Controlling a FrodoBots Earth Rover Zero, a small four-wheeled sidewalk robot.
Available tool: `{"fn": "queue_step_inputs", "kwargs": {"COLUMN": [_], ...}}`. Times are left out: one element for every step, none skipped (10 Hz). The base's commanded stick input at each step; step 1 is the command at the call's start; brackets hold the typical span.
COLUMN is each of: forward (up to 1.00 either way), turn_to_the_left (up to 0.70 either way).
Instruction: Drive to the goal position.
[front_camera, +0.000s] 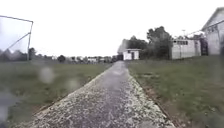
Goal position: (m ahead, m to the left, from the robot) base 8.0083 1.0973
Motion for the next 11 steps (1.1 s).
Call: {"fn": "queue_step_inputs", "kwargs": {"forward": [0.7, 0.7, 0.7, 0.7, 0.7, 0.7, 0.7, 0.7, 0.7, 0.7, 0.7], "turn_to_the_left": [0.0, 0.0, 0.0, 0.0, 0.0, 0.0, 0.0, 0.0, 0.0, 0.0, 0.0]}}
